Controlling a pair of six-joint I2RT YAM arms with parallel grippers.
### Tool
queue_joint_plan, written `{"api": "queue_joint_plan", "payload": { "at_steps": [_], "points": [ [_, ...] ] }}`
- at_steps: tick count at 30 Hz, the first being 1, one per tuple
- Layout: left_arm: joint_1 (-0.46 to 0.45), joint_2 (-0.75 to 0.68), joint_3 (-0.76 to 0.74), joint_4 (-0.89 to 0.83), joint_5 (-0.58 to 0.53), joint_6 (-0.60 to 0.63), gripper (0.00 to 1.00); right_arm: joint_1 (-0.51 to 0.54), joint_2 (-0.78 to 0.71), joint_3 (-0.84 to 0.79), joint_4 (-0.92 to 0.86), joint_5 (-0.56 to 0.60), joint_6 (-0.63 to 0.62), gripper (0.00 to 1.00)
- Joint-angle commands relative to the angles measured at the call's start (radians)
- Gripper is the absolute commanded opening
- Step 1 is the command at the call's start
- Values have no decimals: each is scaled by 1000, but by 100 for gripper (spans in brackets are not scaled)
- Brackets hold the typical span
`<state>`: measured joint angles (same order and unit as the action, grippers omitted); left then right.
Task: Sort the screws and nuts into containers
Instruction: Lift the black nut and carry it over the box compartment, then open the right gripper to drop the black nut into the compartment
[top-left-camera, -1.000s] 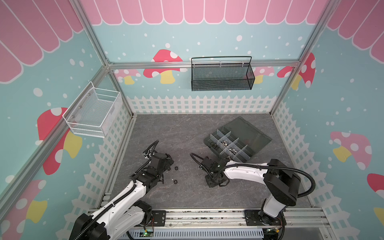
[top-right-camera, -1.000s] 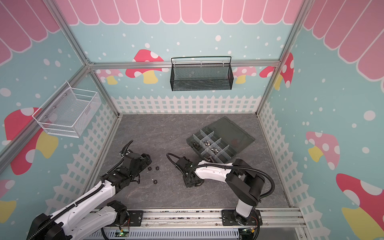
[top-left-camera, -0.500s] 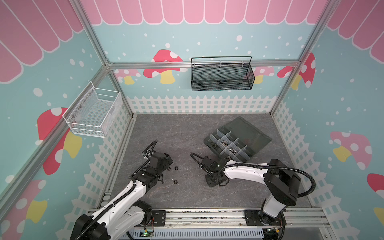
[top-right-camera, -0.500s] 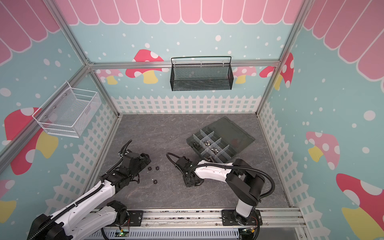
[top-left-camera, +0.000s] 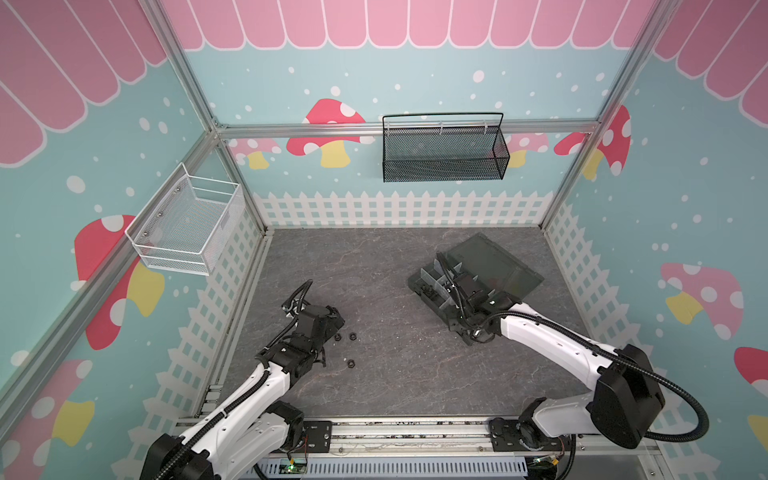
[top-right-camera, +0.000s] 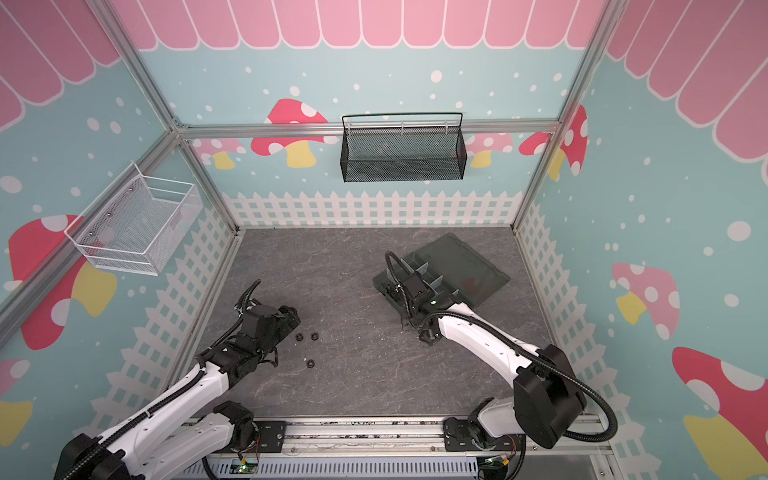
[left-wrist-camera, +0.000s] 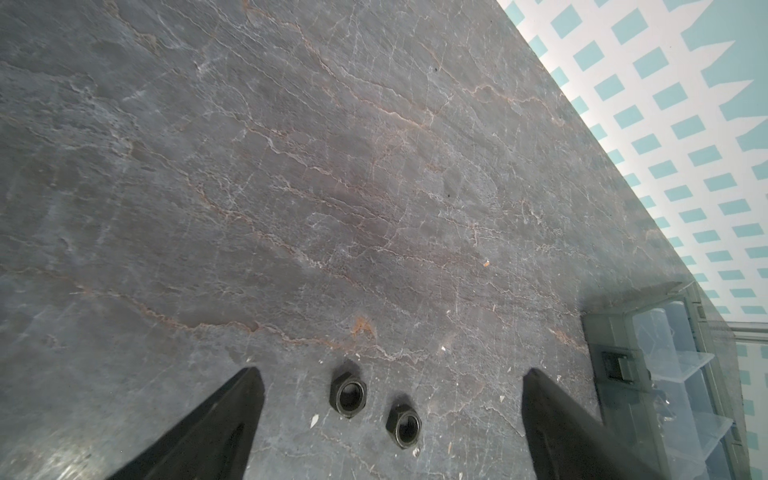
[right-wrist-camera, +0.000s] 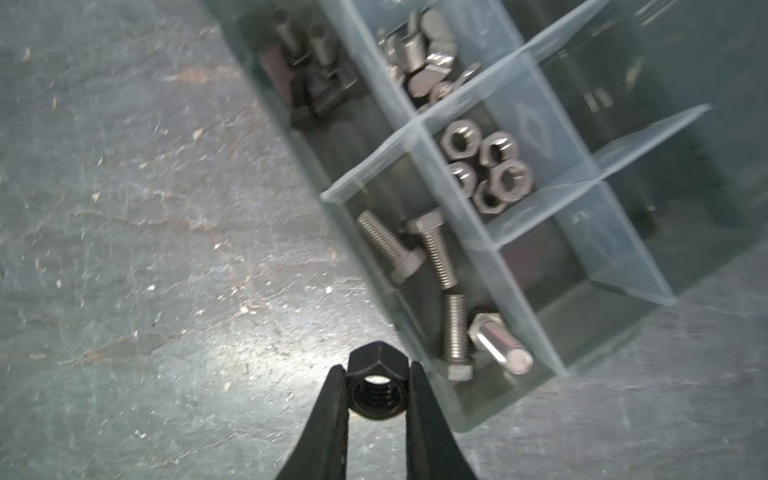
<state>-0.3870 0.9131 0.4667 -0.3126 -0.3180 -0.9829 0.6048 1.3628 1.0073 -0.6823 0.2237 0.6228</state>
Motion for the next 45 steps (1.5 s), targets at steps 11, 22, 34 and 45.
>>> {"api": "queue_joint_plan", "payload": {
  "at_steps": [11,22,34,45],
  "points": [
    [7,-11,-13,-16,19,-25,97,-268,-56,-75,49,10,-114,4],
    [14,-9,-19,-17,21,-25,98,-362,16,-141,138,-105,-158,8],
    [19,-6,-8,-22,23,-25,98,-381,33,-162,156,-103,-159,38],
    [20,0,1,-23,16,-26,100,-366,-55,-87,122,-176,-186,42]
  ]
}}
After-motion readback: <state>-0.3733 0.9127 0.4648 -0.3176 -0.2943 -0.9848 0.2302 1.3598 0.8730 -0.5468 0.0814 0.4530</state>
